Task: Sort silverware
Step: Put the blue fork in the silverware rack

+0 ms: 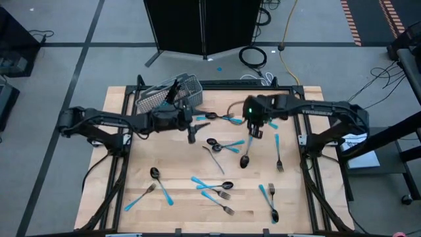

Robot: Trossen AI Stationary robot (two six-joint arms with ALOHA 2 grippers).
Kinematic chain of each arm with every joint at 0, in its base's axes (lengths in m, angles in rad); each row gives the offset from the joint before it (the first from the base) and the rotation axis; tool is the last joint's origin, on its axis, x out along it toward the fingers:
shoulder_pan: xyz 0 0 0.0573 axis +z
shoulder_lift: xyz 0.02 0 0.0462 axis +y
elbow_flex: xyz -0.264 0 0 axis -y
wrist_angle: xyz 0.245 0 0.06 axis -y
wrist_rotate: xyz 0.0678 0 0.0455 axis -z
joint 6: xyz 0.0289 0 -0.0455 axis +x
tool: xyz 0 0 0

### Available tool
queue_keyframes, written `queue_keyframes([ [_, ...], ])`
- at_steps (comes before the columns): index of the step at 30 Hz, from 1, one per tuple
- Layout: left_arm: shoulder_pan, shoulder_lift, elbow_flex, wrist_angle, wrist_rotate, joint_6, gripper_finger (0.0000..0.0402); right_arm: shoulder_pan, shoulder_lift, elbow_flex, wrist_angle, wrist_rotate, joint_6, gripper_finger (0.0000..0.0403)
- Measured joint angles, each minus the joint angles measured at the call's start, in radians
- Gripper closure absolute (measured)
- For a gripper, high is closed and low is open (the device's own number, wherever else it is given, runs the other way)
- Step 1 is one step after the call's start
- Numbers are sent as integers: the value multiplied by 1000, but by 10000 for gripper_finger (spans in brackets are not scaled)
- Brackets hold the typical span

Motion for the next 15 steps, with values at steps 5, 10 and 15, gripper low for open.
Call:
queue_keyframes([
  [5, 52, -54, 0, -127, 0, 24, 201, -114, 10, -9, -11, -24, -86, 399],
  [10, 79, -62, -4, -283, 0, 24, 201, -190, 10, -45, 32, -27, -157, 399],
  [15, 106, -38, -13, -295, -5, 47, 201, -263, 11, -55, 136, -25, -166, 392],
])
